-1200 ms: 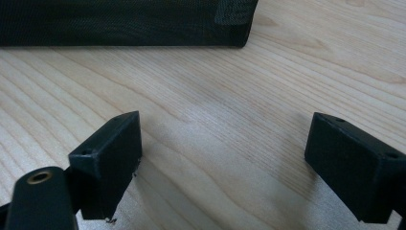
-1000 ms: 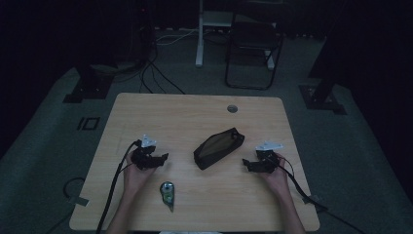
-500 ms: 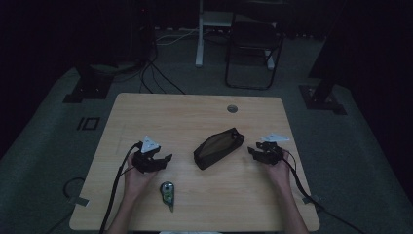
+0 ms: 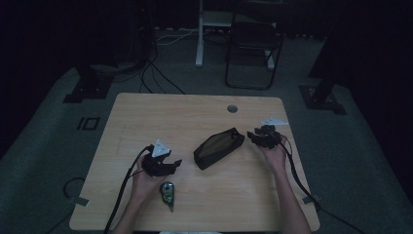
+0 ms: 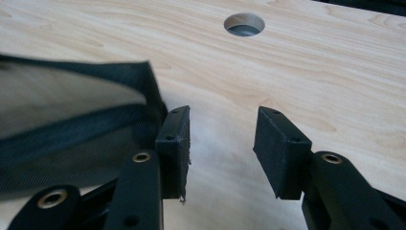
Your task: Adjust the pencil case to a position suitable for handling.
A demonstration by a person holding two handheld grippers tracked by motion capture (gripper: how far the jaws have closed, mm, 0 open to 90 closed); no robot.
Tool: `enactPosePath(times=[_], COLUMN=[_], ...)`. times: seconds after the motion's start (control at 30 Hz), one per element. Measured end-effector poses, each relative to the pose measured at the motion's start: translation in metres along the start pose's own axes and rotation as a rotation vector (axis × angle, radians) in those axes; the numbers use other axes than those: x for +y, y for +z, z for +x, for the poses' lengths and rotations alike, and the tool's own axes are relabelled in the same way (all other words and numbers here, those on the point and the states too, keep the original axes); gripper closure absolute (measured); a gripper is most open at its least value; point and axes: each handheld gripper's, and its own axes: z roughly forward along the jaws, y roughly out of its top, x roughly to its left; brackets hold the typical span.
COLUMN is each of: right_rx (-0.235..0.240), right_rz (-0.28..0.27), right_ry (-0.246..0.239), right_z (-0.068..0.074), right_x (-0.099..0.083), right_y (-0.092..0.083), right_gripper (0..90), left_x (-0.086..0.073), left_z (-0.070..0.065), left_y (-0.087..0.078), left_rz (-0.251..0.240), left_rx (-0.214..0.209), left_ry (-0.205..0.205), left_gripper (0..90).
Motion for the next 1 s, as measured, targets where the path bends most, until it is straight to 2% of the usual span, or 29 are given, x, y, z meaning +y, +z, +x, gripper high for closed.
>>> enactPosePath(times=[0.2, 0.37, 0.5, 0.73, 1.0], right_rx=[0.010, 0.034, 0.055, 0.081, 0.104], right_rz=[0.023, 0.049, 0.049, 0.045, 0.040], right_ry=[0.007, 0.022, 0.031, 0.001, -0.027], right_z=[0.001, 0.003, 0.006, 0.015, 0.029], right_x=[0.010, 0.008, 0.004, -0.001, -0.005], right_y=[0.018, 0.028, 0.027, 0.022, 0.019], right_gripper=[56.1, 55.8, 55.5, 54.8, 55.1], left_x=[0.003, 0.004, 0.004, 0.002, 0.000], left_z=[-0.010, -0.017, -0.021, -0.025, -0.020], left_y=[0.009, 0.017, 0.023, 0.028, 0.025], left_rz=[0.013, 0.030, 0.043, 0.058, 0.064], left_rx=[-0.022, -0.029, -0.034, -0.027, -0.012], left_ry=[0.023, 0.041, 0.047, 0.057, 0.052], left_gripper=[40.4, 40.4, 40.4, 40.3, 44.5])
